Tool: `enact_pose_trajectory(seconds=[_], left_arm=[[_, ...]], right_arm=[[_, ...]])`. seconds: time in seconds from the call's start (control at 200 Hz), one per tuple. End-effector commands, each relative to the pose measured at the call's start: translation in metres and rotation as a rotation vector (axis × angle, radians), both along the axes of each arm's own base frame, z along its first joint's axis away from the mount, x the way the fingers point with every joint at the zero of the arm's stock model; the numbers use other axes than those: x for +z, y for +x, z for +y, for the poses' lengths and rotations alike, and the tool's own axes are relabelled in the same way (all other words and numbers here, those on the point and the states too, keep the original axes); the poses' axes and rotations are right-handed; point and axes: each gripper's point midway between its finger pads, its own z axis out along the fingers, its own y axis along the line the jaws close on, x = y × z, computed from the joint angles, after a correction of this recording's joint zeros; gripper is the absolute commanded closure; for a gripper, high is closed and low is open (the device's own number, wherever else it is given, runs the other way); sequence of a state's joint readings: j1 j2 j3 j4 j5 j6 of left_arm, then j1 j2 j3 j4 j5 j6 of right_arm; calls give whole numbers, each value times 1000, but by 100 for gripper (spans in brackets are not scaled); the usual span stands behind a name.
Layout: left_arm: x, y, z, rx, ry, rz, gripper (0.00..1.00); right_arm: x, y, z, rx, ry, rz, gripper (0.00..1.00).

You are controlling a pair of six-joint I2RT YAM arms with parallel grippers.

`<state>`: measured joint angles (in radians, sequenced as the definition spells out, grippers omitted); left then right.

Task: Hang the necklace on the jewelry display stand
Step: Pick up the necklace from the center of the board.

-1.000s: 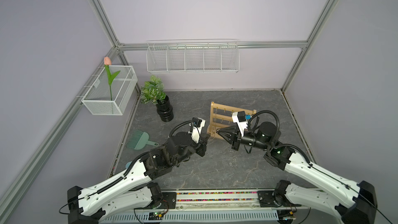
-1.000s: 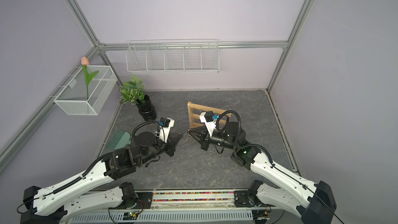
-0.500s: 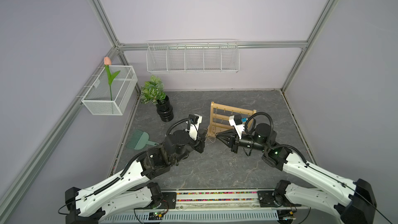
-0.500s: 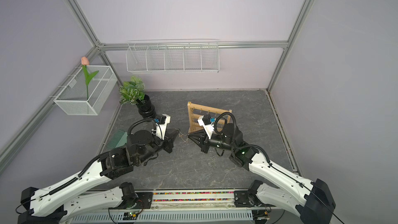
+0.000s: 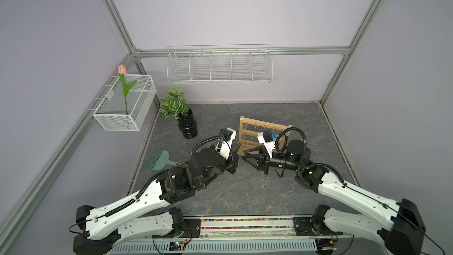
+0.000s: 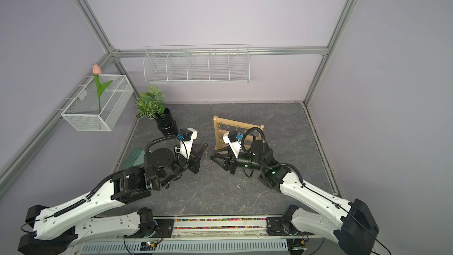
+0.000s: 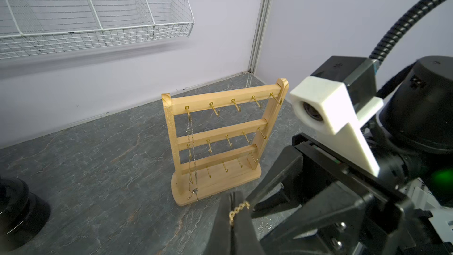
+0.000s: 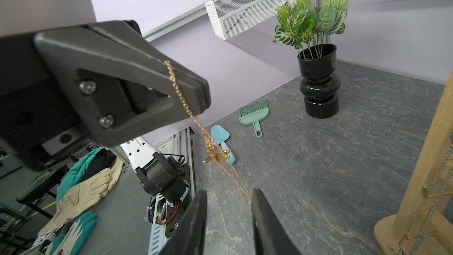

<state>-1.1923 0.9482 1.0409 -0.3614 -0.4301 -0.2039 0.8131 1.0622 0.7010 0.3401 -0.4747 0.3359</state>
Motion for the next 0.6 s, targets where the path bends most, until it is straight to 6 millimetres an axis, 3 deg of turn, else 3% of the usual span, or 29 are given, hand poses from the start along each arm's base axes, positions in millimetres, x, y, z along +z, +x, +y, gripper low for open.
enact_pose_trajectory(seconds=[0.0, 0.595], left_arm=[[8, 1, 3, 13, 21, -20, 100], [8, -4, -6, -20, 44, -9, 100]], right_arm=[[19, 1, 1, -1, 49, -57, 64], [34, 19, 12, -37, 81, -94, 63]])
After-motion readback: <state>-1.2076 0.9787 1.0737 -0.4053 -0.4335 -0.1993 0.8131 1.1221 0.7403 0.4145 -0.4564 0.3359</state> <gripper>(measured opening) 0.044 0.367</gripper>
